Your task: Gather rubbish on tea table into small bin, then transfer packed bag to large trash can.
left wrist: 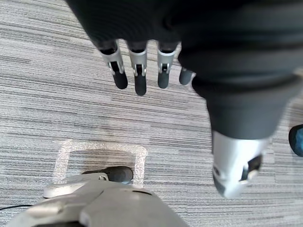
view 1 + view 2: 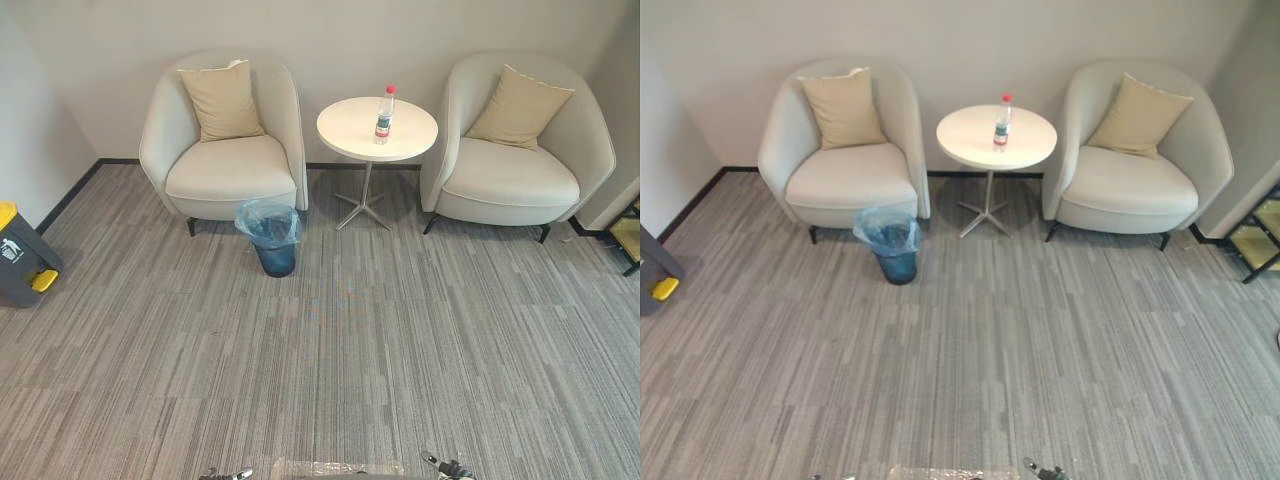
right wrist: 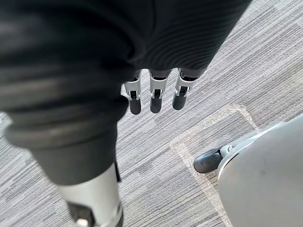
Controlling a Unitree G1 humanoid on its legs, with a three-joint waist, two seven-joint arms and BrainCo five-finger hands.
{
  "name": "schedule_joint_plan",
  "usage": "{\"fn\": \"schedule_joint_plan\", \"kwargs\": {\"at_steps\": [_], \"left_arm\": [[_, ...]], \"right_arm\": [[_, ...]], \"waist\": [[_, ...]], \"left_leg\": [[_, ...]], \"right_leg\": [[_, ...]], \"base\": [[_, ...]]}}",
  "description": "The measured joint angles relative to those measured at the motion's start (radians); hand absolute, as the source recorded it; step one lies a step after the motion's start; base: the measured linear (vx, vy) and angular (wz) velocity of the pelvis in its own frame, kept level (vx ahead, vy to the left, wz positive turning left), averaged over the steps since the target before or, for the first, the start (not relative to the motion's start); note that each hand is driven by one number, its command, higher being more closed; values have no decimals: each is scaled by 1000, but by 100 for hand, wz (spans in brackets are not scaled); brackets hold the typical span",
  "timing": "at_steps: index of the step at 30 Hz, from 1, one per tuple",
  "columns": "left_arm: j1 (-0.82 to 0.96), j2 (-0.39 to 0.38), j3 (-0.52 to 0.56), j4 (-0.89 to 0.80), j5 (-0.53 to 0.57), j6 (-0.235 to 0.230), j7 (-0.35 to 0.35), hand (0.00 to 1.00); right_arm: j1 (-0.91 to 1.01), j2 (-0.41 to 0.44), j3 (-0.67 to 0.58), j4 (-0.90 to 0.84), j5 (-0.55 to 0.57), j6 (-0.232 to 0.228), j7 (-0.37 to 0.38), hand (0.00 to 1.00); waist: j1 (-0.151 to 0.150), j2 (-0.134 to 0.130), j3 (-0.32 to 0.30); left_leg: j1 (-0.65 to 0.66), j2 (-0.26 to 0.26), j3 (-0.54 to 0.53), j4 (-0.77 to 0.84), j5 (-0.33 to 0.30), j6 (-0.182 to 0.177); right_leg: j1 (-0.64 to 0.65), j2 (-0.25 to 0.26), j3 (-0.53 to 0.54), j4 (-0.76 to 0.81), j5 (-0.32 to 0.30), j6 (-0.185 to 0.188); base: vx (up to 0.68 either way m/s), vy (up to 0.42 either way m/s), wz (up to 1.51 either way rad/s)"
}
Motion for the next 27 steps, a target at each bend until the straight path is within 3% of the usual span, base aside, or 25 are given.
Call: {"fn": "schedule_joint_plan", "kwargs": {"at_steps": [27], "left_arm": [[-6, -1, 0, -8, -4, 1, 19, 0]], "right_arm": [[5, 11, 20, -33, 3, 0, -12, 0]], "waist": [[8, -2, 26]], "left_leg": [[-4, 4, -8, 8, -3, -5]], "right_leg": [[-11, 0, -11, 32, -22, -3]], "base": [[-4, -5, 1]]}}
